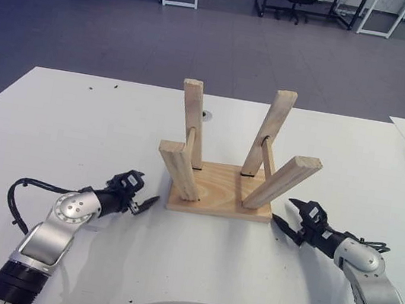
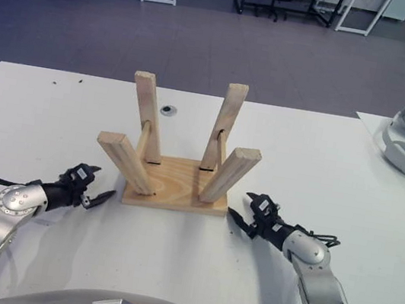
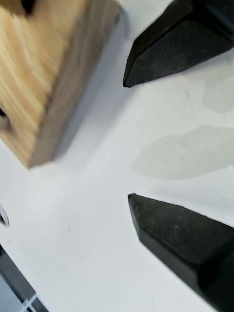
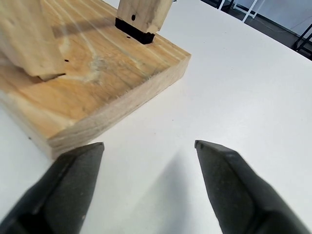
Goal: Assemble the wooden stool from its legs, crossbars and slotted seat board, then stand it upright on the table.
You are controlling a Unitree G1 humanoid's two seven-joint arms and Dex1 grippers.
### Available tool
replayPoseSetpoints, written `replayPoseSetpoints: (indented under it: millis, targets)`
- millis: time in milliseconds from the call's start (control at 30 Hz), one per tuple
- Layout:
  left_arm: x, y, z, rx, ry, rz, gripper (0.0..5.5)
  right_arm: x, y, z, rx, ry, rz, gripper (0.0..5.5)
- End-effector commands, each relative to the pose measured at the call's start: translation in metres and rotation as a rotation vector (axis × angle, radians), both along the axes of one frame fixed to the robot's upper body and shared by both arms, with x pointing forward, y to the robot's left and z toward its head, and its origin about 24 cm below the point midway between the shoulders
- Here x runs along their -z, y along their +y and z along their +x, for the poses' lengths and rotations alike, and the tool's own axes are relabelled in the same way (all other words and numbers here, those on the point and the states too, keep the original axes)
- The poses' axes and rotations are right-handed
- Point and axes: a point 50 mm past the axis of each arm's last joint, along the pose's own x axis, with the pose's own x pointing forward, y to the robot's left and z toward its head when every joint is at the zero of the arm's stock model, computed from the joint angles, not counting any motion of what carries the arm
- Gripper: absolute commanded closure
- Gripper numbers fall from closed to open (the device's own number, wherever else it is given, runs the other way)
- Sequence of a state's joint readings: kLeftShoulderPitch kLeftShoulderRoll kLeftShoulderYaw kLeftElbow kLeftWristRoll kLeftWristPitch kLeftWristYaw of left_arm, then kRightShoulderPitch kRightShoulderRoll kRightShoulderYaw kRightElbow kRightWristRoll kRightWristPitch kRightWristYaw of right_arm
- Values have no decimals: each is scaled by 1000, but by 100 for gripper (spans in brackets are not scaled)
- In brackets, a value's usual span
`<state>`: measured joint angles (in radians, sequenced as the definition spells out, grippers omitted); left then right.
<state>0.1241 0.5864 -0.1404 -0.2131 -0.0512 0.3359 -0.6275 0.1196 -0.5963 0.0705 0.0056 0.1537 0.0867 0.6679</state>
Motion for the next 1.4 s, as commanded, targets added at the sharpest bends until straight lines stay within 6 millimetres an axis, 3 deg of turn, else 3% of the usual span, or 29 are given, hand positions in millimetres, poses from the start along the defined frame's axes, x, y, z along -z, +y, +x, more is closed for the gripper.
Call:
replayPoseSetpoints:
  millis: [33, 133, 233, 467, 600, 733, 900, 1033, 1100, 1200, 1300, 1400]
  targets:
    - [13, -10, -2, -22, 80, -17, 145, -3, 18, -3, -66, 24, 41, 199]
    - [-1, -26, -2, 31, 89, -83, 145, -12, 28, -4, -96, 22, 84, 199]
    - [-33, -32, -1, 94, 79, -171, 145, -30, 37, -8, -143, 31, 160, 199]
    - [-84, -4, -14, 217, 72, -169, 145, -82, 34, -27, -259, 93, 288, 199]
    - [-104, -3, -22, 289, 49, -164, 145, -108, 24, -35, -297, 87, 277, 199]
    - [-118, -7, -32, 354, 36, -169, 145, -123, 18, -39, -304, 90, 301, 199]
    - [-105, 6, -35, 324, 118, -116, 145, -121, 13, -40, -271, 105, 289, 199]
    - [-80, 55, -26, 198, 196, 105, 145, -112, -4, -38, -224, 116, 160, 199]
    - [-76, 70, -25, 227, 231, 183, 145, -110, -15, -32, -225, 106, 72, 199]
    - [-77, 68, -24, 319, 230, 171, 145, -110, -20, -30, -314, 129, 2, 199]
    - [-80, 54, -11, 399, 167, 111, 145, -109, 1, -35, -456, 154, 75, 199]
    - [-81, 37, 1, 506, 137, 31, 145, -100, 17, -27, -485, 135, 141, 199]
